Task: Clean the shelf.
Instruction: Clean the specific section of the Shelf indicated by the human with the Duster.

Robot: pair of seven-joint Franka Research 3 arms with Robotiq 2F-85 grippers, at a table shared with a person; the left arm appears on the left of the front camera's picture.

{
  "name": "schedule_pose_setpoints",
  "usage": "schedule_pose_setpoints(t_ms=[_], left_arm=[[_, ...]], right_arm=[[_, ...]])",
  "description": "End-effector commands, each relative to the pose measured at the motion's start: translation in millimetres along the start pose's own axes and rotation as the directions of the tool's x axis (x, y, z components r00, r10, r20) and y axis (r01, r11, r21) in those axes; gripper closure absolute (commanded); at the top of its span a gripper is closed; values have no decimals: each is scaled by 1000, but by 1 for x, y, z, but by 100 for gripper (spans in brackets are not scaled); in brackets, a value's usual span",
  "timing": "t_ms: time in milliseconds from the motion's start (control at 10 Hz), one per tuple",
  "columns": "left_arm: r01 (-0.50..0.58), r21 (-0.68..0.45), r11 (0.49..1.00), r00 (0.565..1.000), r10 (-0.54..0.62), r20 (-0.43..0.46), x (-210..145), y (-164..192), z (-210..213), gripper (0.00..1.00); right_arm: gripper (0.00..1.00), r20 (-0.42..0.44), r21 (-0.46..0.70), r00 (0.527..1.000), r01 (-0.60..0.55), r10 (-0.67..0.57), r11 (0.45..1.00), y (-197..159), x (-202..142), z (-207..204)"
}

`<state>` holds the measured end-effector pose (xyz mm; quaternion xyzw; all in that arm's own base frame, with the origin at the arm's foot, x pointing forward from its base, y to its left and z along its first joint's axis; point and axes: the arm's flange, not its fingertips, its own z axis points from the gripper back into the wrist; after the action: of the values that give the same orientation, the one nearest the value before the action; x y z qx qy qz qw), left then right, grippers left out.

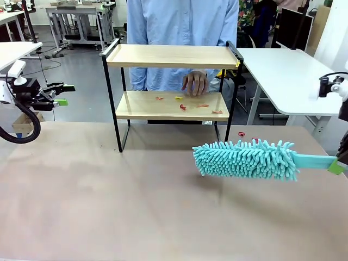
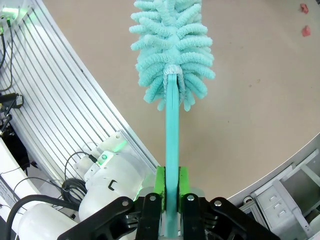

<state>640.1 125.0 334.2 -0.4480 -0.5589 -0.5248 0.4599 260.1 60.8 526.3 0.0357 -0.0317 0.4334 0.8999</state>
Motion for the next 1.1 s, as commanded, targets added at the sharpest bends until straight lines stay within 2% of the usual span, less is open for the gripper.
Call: schedule_pose_setpoints(t_ms=[0,1000], left_arm=[[11,1,1000,1000,-11,-3,3,0,-1,0],[11,1,1000,1000,-11,-3,3,0,-1,0]], right_arm=[[87,16,-1,1000,15,-15,1000,1,3,0],[87,0,0,1000,0,0,1000,0,0,0]])
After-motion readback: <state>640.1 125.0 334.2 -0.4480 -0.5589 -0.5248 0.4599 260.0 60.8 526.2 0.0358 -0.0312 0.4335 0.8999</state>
